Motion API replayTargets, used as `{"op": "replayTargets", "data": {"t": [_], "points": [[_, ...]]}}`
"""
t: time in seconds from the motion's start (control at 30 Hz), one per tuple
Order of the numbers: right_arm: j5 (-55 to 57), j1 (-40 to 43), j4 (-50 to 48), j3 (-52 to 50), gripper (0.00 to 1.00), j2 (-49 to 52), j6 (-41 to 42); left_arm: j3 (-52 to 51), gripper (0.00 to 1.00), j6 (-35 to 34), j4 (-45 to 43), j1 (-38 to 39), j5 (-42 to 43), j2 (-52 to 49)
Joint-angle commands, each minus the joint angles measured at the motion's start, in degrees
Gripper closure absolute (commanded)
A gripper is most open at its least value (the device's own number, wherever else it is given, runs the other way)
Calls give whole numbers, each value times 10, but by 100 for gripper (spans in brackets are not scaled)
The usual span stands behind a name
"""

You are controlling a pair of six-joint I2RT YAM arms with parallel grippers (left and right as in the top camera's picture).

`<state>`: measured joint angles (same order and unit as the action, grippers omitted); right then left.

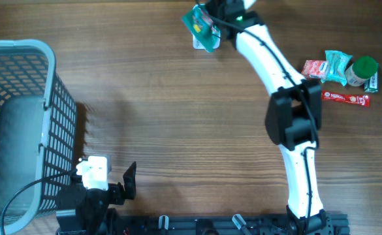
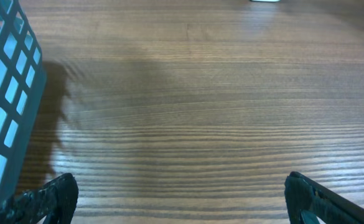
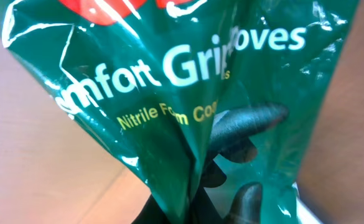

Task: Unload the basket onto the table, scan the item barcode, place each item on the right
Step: 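Carry the glove bag right and set it at the right edge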

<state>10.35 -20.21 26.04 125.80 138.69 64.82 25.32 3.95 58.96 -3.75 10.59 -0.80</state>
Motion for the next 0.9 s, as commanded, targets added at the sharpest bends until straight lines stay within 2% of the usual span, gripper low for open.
{"op": "replayTargets", "data": {"t": [0.0, 0.1, 0.2, 0.23, 0.3, 0.4, 0.6, 0.67, 0.7, 0.73, 0.77, 0.8, 0.87], "points": [[10, 71, 205, 42, 96, -124, -14, 0, 0, -3, -3, -2, 5, 3], [19, 154, 403, 42, 96, -170, 31, 0, 0, -3, -3, -2, 5, 3], [54, 277, 632, 41, 96, -181, 109, 0, 0, -3, -3, -2, 5, 3], [60, 307, 661, 32, 96, -181, 114, 0, 0, -3, -3, -2, 5, 3], [75, 359, 661, 10, 95, -181, 63, 0, 0, -3, -3, -2, 5, 3], [174, 422, 636, -54, 96, -170, 89, 0, 0, -3, -3, -2, 5, 3], [201, 486, 398, -284, 95, -170, 86, 0, 0, -3, -3, -2, 5, 3], [202, 495, 358, -310, 96, -170, 81, 0, 0, -3, -3, -2, 5, 3], [201, 498, 344, -307, 91, -173, 36, 0, 0, -3, -3, -2, 5, 3], [200, 501, 331, -295, 65, -178, -26, 0, 0, -3, -3, -2, 5, 3], [196, 501, 334, -278, 12, -187, -74, 0, 0, -3, -3, -2, 5, 3], [180, 501, 350, -259, 0, -197, -88, 0, 0, -3, -3, -2, 5, 3], [116, 501, 401, -211, 0, -234, -94, 0, 0, -3, -3, -2, 5, 3]]}}
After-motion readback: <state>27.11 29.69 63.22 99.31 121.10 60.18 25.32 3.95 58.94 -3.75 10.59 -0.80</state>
